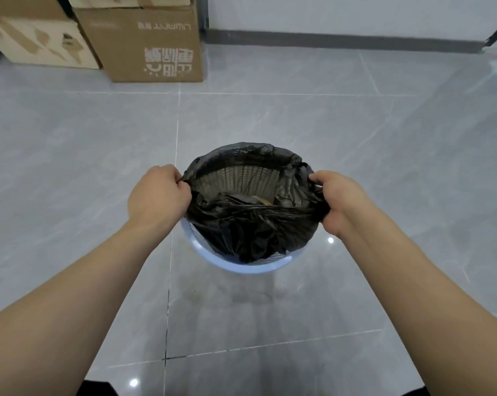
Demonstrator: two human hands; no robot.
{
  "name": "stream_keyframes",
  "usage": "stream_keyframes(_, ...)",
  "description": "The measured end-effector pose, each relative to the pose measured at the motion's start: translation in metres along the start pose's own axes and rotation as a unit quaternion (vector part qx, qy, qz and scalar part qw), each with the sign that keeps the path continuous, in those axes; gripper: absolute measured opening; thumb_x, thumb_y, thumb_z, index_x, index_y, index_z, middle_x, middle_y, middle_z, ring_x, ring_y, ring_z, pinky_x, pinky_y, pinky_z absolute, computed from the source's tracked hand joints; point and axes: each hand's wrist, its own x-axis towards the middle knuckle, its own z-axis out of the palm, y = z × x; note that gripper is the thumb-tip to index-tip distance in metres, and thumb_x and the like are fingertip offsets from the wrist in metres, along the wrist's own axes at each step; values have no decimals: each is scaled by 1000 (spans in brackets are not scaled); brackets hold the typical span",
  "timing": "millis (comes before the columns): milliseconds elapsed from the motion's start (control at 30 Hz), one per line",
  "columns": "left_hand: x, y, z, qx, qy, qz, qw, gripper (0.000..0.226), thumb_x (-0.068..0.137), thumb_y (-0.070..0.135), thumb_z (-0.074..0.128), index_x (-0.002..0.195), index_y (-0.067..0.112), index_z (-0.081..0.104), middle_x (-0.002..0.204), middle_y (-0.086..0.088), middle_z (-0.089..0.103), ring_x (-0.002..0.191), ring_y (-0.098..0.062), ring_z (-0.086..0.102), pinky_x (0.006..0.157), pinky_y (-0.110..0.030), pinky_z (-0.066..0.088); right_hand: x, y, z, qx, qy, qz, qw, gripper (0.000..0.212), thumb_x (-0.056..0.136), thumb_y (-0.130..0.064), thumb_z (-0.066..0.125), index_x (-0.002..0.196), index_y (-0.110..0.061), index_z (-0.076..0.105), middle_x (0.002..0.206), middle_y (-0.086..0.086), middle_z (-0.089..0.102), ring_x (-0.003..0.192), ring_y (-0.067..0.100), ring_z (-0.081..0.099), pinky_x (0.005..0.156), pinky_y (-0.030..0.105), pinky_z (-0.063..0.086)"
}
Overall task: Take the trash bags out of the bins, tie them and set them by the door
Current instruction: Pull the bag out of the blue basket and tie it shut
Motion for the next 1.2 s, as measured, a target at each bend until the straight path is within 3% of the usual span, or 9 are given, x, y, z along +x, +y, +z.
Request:
stream_keyframes(133, 9, 6, 0, -197, -17, -41, 979, 13, 82, 16, 51, 81, 18, 64, 78, 1, 65, 74, -22, 59, 69, -33, 49, 1, -7, 3, 93, -34, -58, 993, 21, 93, -13, 49, 78, -10, 63, 56, 2, 66, 50, 18, 64, 56, 28, 54)
stream_keyframes(367, 16, 28, -25, -629, -75, -153, 759, 17, 93, 5, 42, 86, 8, 58, 88, -9, 65, 69, -21, 61, 55, -26, 51, -2, -10, 12, 184, -113, -56, 975, 25, 97, -22, 47, 90, -7, 66, 86, 10, 69, 77, 25, 67, 72, 37, 58)
stream_keyframes(467, 12, 28, -36, -692, -138, -172, 688, 46, 96, 17, 38, 73, 12, 77, 100, -10, 69, 89, -26, 65, 80, -37, 54, -3, -14, 10, 222, -134, -66, 964, 26, 96, -23, 45, 102, -6, 65, 91, 10, 69, 82, 26, 68, 72, 37, 60)
stream_keyframes(633, 14, 28, -42, -730, -188, -175, 634, 44, 96, 24, 34, 112, 1, 68, 116, -16, 69, 101, -28, 67, 97, -41, 51, -5, -17, 8, 253, -155, -81, 952, 27, 95, -23, 43, 86, -8, 65, 77, 6, 68, 69, 21, 68, 65, 32, 58)
stream_keyframes(767, 10, 33, -45, -767, -189, -150, 594, 54, 96, 19, 32, 70, 4, 78, 92, -11, 75, 89, -25, 72, 94, -43, 52, -6, -17, 11, 272, -173, -91, 942, 28, 95, -23, 42, 96, -7, 65, 89, 9, 68, 80, 24, 68, 76, 36, 59)
stream_keyframes(900, 14, 32, -46, -795, -140, -192, 558, 35, 92, 15, 36, 71, 6, 62, 79, -7, 64, 73, -25, 65, 75, -36, 57, -10, -21, 10, 305, -201, -114, 924, 31, 95, -23, 40, 90, -6, 67, 89, 10, 70, 85, 26, 68, 78, 36, 58)
stream_keyframes(1067, 8, 33, -45, -758, -171, -201, 597, 35, 93, 19, 31, 78, 4, 59, 77, -12, 68, 70, -29, 69, 69, -35, 59, -13, -24, 10, 310, -186, -126, 924, 25, 90, -19, 41, 76, -7, 58, 80, 11, 60, 78, 27, 61, 80, 35, 53)
stream_keyframes(1133, 7, 37, -42, -693, -139, -207, 676, 27, 89, 18, 36, 69, 10, 51, 58, -6, 57, 52, -24, 58, 55, -28, 50, -13, -23, 9, 251, -141, -129, 949, 29, 91, -20, 41, 64, -10, 49, 65, 7, 51, 61, 22, 56, 65, 28, 49)
stream_keyframes(1200, 7, 40, -39, -527, -125, -148, 827, 29, 88, 23, 39, 61, 14, 48, 48, 2, 46, 47, -19, 42, 53, -29, 33, -14, -22, 7, 119, -88, -148, 978, 37, 91, -24, 43, 55, -13, 42, 51, 4, 40, 49, 19, 49, 58, 26, 43)
